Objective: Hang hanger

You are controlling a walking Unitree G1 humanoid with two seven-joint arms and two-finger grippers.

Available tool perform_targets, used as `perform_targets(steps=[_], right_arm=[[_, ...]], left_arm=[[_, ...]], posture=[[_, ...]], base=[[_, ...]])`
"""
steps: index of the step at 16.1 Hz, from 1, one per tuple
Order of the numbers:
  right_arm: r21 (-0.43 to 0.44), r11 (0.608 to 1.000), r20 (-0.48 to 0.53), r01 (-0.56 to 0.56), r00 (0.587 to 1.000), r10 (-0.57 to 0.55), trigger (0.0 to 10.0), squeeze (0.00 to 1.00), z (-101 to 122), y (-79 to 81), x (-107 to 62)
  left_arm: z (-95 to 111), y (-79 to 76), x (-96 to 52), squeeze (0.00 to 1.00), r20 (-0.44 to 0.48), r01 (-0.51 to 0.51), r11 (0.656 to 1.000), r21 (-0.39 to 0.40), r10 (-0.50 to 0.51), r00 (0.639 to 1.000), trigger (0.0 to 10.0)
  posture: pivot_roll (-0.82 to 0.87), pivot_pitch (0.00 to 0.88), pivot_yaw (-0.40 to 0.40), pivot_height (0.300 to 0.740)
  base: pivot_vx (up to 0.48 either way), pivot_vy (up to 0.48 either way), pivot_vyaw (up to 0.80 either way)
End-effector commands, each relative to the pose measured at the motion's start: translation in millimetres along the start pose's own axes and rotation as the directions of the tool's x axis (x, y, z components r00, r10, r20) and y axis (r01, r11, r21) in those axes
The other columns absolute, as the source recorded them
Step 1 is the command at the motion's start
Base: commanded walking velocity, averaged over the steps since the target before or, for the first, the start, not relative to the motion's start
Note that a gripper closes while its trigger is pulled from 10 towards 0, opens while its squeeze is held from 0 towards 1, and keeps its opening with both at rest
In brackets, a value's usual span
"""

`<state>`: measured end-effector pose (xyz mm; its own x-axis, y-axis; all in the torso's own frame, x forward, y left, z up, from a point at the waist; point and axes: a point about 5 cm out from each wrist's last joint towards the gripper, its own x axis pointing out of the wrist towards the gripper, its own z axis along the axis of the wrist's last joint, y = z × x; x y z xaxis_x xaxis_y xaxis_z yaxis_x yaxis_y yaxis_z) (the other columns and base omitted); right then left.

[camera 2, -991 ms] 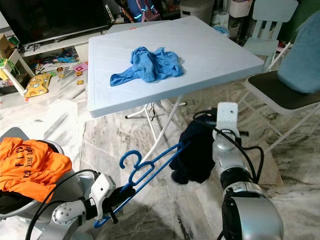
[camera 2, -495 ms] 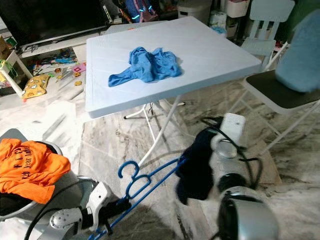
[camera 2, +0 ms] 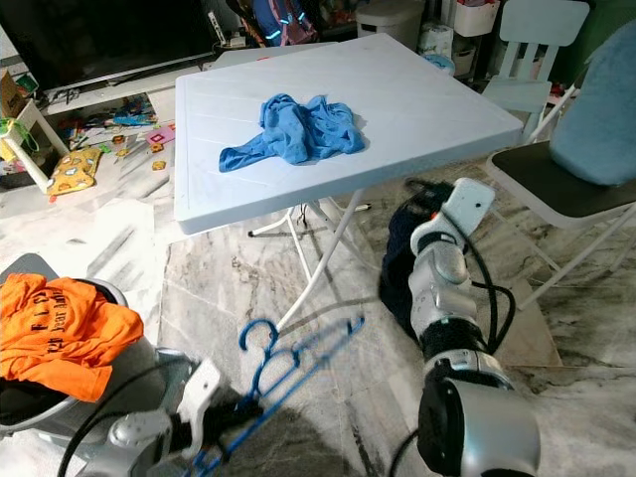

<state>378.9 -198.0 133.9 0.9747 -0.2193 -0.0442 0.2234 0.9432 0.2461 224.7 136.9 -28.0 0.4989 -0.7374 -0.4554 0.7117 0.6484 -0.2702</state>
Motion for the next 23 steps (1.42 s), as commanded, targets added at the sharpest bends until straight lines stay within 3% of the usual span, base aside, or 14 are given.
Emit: perform_targets(steps=[1, 2, 4, 6, 7, 8, 9, 11, 12, 13, 15, 17, 19, 23], right_arm=[[-0.040, 0.999, -0.008, 0.010, 1.000, -0.010, 0.0, 0.00, -1.8, -4.1, -0.9], [-0.073, 0.997, -0.034, 0.029, 0.999, -0.031, 0.0, 0.00, -8.5, -13.0, -3.5], [-0.157, 0.987, -0.064, -0.025, 0.998, 0.015, 0.0, 0.00, -22.5, -26.9, -13.2], [-0.231, 0.961, -0.103, -0.152, 0.986, 0.131, 0.0, 0.00, -38.8, -34.1, -28.2], [-0.227, 0.957, -0.125, -0.183, 0.980, 0.158, 0.0, 0.00, -45.2, -36.4, -33.5], [-0.255, 0.942, -0.133, -0.220, 0.972, 0.192, 0.0, 0.00, -49.2, -35.6, -38.0], [-0.255, 0.936, -0.133, -0.241, 0.968, 0.213, 0.0, 0.00, -50.6, -33.6, -40.2], [-0.238, 0.917, -0.108, -0.319, 0.947, 0.301, 0.0, 0.00, -48.0, -20.0, -44.1], [-0.258, 0.885, -0.082, -0.388, 0.922, 0.380, 1.9, 0.00, -43.3, -8.5, -47.0], [-0.258, 0.867, -0.034, -0.426, 0.901, 0.432, 10.0, 0.00, -35.1, 3.9, -50.2], [-0.230, 0.876, 0.000, -0.424, 0.900, 0.436, 10.0, 0.00, -27.0, 12.3, -49.6], [-0.247, 0.868, 0.004, -0.430, 0.896, 0.445, 10.0, 0.00, -24.4, 17.0, -49.4], [-0.317, 0.851, 0.021, -0.419, 0.894, 0.448, 10.0, 0.00, -21.5, 21.5, -48.3], [-0.315, 0.835, 0.013, -0.450, 0.878, 0.478, 10.0, 0.00, -18.5, 26.6, -49.4]], left_arm=[[10.6, 10.2, -4.4, 0.00, 0.061, -0.086, 0.996, 0.011, 0.085, 0.995, 0.0], [16.0, 13.8, -5.5, 0.00, 0.118, -0.159, 0.987, 0.000, 0.158, 0.980, 0.0], [30.8, 16.8, -9.6, 0.00, 0.280, -0.279, 0.957, -0.073, 0.289, 0.915, 0.0], [51.5, 15.1, -17.9, 0.00, 0.403, -0.431, 0.896, -0.104, 0.434, 0.806, 0.0], [57.1, 15.0, -19.5, 0.00, 0.422, -0.492, 0.863, -0.115, 0.491, 0.762, 3.7], [61.0, 15.9, -19.8, 0.00, 0.428, -0.535, 0.837, -0.119, 0.529, 0.733, 9.0], [61.7, 17.3, -19.2, 0.00, 0.414, -0.561, 0.821, -0.110, 0.551, 0.725, 10.0], [66.4, 22.0, -19.4, 0.00, 0.413, -0.597, 0.791, -0.134, 0.592, 0.692, 10.0], [74.4, 23.3, -21.7, 0.00, 0.435, -0.612, 0.777, -0.148, 0.607, 0.665, 10.0], [87.9, 25.4, -25.1, 0.00, 0.464, -0.663, 0.736, -0.138, 0.639, 0.613, 10.0], [99.5, 24.8, -24.2, 0.00, 0.491, -0.680, 0.720, -0.139, 0.646, 0.584, 10.0], [101.6, 24.0, -22.5, 0.00, 0.494, -0.670, 0.725, -0.161, 0.647, 0.581, 10.0], [101.1, 23.0, -20.9, 0.00, 0.490, -0.666, 0.726, -0.171, 0.649, 0.582, 10.0], [101.6, 20.7, -20.6, 0.00, 0.487, -0.663, 0.724, -0.190, 0.656, 0.577, 10.0]], posture=[[-0.12, 0.000, 0.091, 0.740], [-0.11, 0.000, 0.087, 0.740], [-0.10, 0.000, 0.083, 0.740], [-0.09, 0.000, 0.078, 0.740], [-0.08, 0.000, 0.077, 0.740], [-0.08, 0.000, 0.079, 0.740], [-0.09, 0.000, 0.081, 0.740], [-0.10, 0.000, 0.091, 0.740], [-0.10, 0.000, 0.093, 0.740], [-0.10, 0.000, 0.093, 0.740], [-0.09, 0.000, 0.088, 0.740], [-0.09, 0.000, 0.085, 0.740], [-0.09, 0.000, 0.080, 0.740], [-0.09, 0.000, 0.076, 0.740]], base=[[0.000, 0.000, 0.00], [0.000, 0.000, 0.00], [0.000, 0.000, 0.00], [0.000, 0.000, 0.00], [0.000, 0.000, 0.00], [0.000, 0.000, 0.00], [0.000, 0.000, 0.00], [0.000, 0.000, 0.00], [0.000, 0.000, 0.00], [0.000, 0.000, 0.00], [0.000, 0.000, 0.00], [0.000, 0.000, 0.00], [0.133, 0.000, 0.00], [0.357, 0.000, 0.00]])
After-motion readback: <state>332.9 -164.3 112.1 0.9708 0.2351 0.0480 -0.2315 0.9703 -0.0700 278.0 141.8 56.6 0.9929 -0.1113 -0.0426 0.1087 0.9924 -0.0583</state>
